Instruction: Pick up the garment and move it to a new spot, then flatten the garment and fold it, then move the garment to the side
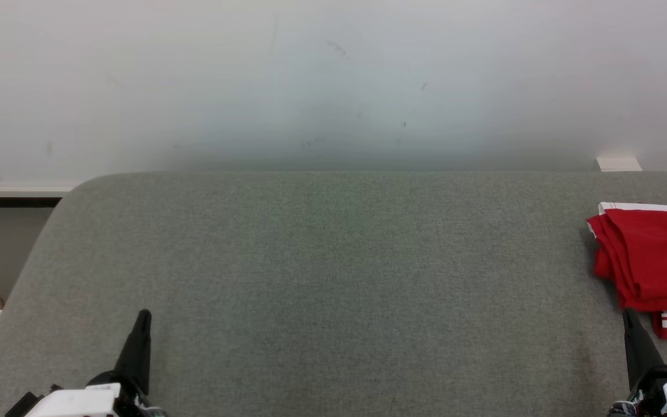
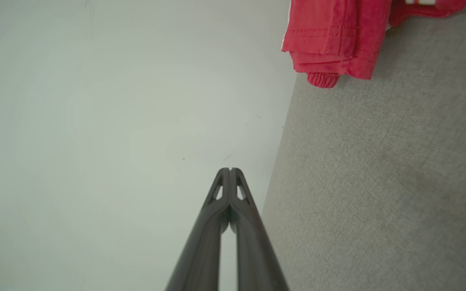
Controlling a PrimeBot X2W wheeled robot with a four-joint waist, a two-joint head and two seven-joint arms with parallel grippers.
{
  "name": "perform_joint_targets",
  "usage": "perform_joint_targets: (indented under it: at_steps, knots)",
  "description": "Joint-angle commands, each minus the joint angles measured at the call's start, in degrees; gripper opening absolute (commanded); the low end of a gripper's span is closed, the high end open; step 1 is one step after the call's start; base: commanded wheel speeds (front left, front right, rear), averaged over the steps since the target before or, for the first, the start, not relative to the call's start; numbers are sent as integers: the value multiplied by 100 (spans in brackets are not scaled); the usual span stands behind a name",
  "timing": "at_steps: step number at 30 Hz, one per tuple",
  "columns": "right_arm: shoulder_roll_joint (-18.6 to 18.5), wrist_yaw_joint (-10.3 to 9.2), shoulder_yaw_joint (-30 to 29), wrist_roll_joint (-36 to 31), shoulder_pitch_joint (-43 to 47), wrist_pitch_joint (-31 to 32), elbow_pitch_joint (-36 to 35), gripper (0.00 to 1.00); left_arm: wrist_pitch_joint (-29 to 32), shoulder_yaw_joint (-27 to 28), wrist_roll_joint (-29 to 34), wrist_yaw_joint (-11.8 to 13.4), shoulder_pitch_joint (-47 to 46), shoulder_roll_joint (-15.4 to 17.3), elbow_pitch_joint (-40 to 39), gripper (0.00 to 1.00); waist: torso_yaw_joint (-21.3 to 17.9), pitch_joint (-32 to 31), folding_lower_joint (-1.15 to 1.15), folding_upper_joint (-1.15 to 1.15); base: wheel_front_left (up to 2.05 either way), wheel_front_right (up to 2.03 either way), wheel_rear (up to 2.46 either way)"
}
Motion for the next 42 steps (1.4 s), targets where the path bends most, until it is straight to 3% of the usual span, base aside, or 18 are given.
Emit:
perform_joint_targets:
  at_steps: [1,42]
  knots:
    - [2,-12,-27,-33,-69,19,14,0,20,8,-80,8,-35,17,-17,0,0,0,0,0,0,0,0]
    - [3,-12,-28,-32,-70,21,14,0,19,8,-80,8,-35,17,-18,0,0,0,0,0,0,0,0]
